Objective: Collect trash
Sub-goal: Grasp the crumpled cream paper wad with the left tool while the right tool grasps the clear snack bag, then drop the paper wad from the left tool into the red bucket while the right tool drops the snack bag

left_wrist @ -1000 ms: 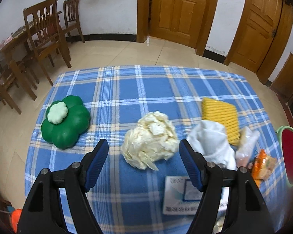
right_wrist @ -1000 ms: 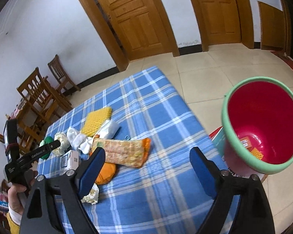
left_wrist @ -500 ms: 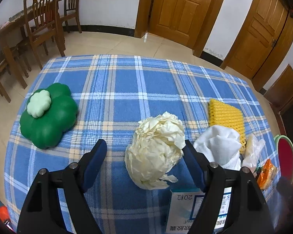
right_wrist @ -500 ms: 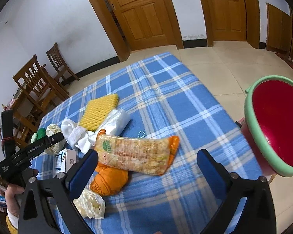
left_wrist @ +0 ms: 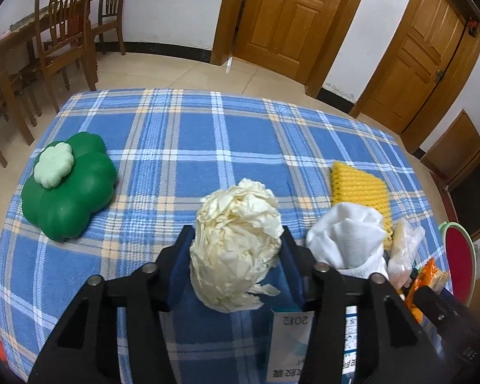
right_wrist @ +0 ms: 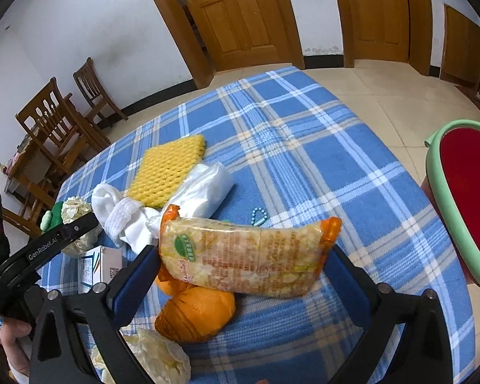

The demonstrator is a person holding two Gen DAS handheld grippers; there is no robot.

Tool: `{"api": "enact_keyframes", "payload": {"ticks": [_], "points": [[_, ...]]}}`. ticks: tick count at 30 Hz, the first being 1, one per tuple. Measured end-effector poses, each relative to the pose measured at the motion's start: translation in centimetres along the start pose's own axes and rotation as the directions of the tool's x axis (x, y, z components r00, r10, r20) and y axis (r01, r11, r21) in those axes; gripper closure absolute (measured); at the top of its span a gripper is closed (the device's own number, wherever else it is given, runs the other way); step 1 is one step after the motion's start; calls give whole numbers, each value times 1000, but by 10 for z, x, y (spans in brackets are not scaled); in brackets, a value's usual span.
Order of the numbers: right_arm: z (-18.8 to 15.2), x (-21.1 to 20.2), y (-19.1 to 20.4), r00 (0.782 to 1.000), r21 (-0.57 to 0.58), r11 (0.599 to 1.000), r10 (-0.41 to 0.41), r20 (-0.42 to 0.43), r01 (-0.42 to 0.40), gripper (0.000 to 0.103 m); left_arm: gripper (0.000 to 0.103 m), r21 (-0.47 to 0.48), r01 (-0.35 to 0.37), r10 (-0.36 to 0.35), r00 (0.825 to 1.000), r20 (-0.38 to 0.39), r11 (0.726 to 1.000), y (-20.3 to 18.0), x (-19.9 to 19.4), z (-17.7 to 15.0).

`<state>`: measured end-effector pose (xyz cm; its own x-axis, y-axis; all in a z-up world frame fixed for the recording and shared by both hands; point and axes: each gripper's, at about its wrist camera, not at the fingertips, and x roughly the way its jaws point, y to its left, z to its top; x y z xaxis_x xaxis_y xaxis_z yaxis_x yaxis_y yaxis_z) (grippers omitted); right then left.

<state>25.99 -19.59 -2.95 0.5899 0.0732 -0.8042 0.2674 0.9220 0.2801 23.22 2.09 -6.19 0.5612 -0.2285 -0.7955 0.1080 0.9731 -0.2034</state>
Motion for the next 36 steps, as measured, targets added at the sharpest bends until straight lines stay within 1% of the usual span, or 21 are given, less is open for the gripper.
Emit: {"api": "enact_keyframes", "payload": {"ticks": [1,3,5,7,16,26,33,36], "points": [[-1,0,1,1000,-5,1000,-3,2,3,0,54,3,-1,1,1000,2,1000,-1,-1,0],[-2,0,1,1000,-11,1000,-3,9,3,4,55,4,-3,3,1000,5,1000,-2,-2,0],[-3,-2,2,1000,-17,1000,7,15,-7,12,56,1,1,-1,1000,6,1000,-3,-4,-1],[-4,-2,3,1000,-16,1000,13,17,-13,13,56,-5,3,-2,1000,9,1000,-3,-8,-2],[-7,-13,-5,998,18,998,52,25,-52,14,56,-15,36,-36,999,32,999,-7,-35,-9],[-10,-46,-12,993,28,996,86,77,-89,14,56,34,83,-85,994,68,996,-34,-75,-19],[-11,-73,-27,988,46,995,87,125,-93,14,56,83,105,-112,991,76,991,-56,-95,-26],[-11,-85,-34,988,46,996,69,140,-76,14,56,103,118,-126,989,76,988,-66,-101,-29]]}}
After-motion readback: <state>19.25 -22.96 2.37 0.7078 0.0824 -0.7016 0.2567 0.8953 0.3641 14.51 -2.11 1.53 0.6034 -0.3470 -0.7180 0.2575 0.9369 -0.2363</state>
